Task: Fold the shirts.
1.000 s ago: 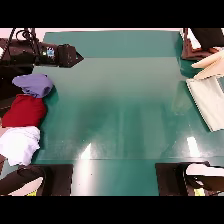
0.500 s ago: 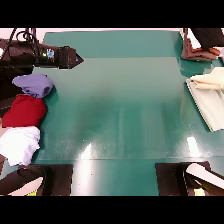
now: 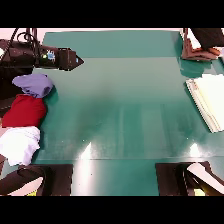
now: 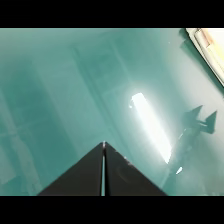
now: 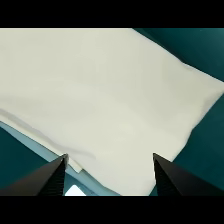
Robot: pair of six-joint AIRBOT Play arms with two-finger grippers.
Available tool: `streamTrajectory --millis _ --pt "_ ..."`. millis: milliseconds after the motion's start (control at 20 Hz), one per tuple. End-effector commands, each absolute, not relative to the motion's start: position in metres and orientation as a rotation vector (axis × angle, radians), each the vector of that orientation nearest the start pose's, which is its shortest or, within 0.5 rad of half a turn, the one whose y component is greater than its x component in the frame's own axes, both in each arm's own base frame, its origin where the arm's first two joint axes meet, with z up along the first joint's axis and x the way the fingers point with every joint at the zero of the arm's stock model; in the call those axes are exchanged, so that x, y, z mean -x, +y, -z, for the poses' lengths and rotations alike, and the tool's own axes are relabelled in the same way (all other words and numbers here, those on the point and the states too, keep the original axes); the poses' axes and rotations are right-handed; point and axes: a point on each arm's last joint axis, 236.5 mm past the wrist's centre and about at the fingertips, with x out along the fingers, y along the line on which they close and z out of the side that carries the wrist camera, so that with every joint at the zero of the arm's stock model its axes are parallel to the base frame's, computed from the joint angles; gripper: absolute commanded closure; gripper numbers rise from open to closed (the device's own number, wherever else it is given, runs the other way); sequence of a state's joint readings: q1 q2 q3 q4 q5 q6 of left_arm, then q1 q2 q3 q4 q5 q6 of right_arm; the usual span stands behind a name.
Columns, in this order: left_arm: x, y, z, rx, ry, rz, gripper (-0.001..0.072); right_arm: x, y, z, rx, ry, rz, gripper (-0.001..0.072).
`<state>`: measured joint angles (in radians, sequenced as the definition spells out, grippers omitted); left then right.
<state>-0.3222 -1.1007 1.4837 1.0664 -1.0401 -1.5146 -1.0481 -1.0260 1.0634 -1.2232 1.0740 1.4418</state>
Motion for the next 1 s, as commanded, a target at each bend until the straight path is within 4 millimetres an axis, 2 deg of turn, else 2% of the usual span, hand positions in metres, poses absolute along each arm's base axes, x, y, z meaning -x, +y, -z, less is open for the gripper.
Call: streamTrajectory --millis 0,100,200,300,400,500,600,750,850,950 --pt "-0.371 -0.228 -0.256 0.228 0.687 0.663 0.0683 -0.256 -0.28 -0.116 -0.687 0.737 0.661 0.0099" --pt "-0.371 -0.228 -0.257 0.228 0.686 0.663 0.0683 -0.304 -0.239 -0.148 -0.699 0.67 0.486 0.0099" --pt "-0.373 -0.228 -0.258 0.232 0.676 0.66 0.0683 -0.347 -0.176 -0.173 -0.652 0.648 0.295 0.01" --pt "-0.372 -0.227 -0.256 0.226 0.685 0.659 0.0683 -0.375 -0.106 -0.189 -0.553 0.651 0.123 0.0103" --pt "-0.373 -0.228 -0.258 0.232 0.678 0.66 0.0683 -0.39 -0.036 -0.201 -0.464 0.645 -0.046 0.0215" --pt "-0.376 -0.228 -0.261 0.237 0.661 0.657 0.0683 -0.393 0.025 -0.211 -0.37 0.632 -0.203 0.0357" --pt "-0.382 -0.227 -0.269 0.251 0.621 0.649 0.0683 -0.389 0.076 -0.216 -0.286 0.625 -0.338 0.069" --pt "-0.391 -0.226 -0.28 0.268 0.563 0.635 0.0683 -0.378 0.12 -0.216 -0.245 0.639 -0.45 0.0689" --pt "-0.395 -0.225 -0.286 0.277 0.535 0.628 0.0683 -0.374 0.132 -0.217 -0.235 0.643 -0.48 0.0688" --pt "-0.397 -0.225 -0.289 0.282 0.519 0.625 0.0683 -0.373 0.135 -0.217 -0.235 0.645 -0.487 0.0688"
